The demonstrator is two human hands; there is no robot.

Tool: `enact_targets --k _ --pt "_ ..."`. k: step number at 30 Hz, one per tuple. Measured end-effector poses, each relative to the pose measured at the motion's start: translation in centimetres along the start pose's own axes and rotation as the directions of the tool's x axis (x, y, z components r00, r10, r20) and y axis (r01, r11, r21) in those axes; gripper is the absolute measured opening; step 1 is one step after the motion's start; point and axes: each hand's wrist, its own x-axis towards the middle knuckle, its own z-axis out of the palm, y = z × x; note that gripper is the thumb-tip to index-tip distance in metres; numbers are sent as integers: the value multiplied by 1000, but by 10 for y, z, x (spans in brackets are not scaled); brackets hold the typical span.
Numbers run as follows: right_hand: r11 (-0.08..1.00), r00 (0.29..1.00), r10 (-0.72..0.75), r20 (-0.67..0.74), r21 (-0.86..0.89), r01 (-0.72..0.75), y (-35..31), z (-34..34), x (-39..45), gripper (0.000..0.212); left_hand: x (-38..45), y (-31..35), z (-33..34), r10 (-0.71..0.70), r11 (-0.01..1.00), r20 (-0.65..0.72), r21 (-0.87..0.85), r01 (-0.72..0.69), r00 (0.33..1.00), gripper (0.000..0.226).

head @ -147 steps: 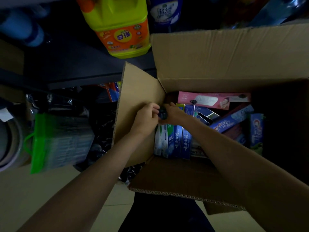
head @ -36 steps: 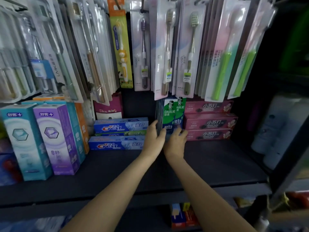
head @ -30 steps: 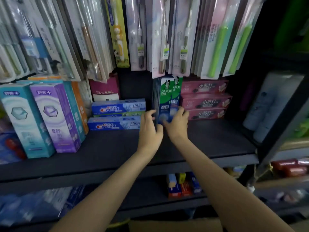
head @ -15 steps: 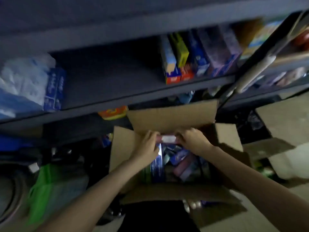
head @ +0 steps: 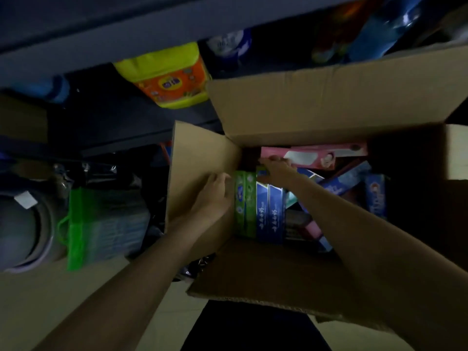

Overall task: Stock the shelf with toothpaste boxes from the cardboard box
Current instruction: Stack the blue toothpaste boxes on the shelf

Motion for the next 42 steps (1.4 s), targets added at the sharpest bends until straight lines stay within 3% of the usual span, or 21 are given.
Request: enact_targets --k 3,7,15,18,21,24,27,30,32,35,38,42 --pt "996 997 -40 71 -74 45 6 4 16 63 7 -6 10 25 999 -9 -25 -26 1000 41" --pt "995 992 -95 85 -27 97 4 -9 2 65 5 -3 18 27 998 -25 -62 -28 999 39" --pt "971 992 -124 -31 -210 115 -30 -42 -95 58 -31 24 -5 119 982 76 -156 -106 990 42" --pt "980 987 -138 -77 -153 125 -47 -79 -137 51 -53 39 -29 165 943 135 -313 -116 977 54" --pt "982 973 -190 -128 -28 188 -69 -139 -186 45 -80 57 -63 265 914 211 -366 -175 941 69" --pt "954 942 -285 -176 40 296 -97 -201 -242 43 -114 80 -111 359 857 184 -454 -245 915 51" --pt "942 895 -282 -346 77 327 -123 -255 -293 51 -148 99 -166 389 787 44 -534 -308 920 41" --pt "943 842 -221 -492 111 313 -147 -299 -339 64 -189 114 -218 432 718 -32 -592 -365 902 50" --pt "948 808 -228 -543 65 312 -161 -325 -368 58 -216 123 -250 468 636 -76 -662 -396 880 43" --pt "956 748 -235 -621 -7 295 -178 -362 -412 32 -250 131 -295 523 534 -167 -700 -474 836 16" --pt "924 629 -193 -753 77 375 -186 -394 -452 22 -281 134 -338 528 419 -316 -711 -565 788 6" --pt "738 433 119 -893 372 564 -173 -435 -472 23 -305 136 -381 382 312 -480 -737 -599 790 8"
